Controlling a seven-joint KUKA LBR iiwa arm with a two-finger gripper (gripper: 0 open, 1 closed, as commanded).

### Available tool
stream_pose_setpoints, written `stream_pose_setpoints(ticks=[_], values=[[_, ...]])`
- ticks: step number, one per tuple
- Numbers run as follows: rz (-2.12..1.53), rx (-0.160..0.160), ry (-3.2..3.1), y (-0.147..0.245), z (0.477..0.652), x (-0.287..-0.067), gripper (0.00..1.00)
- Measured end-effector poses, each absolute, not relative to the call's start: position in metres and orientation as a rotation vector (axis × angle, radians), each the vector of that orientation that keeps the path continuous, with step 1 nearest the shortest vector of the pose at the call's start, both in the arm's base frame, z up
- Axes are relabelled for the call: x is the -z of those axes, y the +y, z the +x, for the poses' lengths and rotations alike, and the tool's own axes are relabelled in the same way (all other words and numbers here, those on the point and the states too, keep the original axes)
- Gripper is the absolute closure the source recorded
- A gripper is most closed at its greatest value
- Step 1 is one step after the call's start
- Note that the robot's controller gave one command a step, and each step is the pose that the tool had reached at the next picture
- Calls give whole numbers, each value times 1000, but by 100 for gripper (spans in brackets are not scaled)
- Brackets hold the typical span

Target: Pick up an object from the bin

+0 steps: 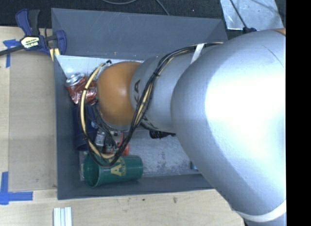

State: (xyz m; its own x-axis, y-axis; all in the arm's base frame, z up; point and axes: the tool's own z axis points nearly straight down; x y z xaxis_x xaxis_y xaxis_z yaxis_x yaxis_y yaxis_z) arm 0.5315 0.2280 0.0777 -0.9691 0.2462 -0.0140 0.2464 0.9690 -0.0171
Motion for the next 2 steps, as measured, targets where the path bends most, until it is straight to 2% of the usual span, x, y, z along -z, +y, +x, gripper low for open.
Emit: stream_pose_setpoints(ticks=[2], values=[[392, 28, 3105, 228, 531, -80, 100]])
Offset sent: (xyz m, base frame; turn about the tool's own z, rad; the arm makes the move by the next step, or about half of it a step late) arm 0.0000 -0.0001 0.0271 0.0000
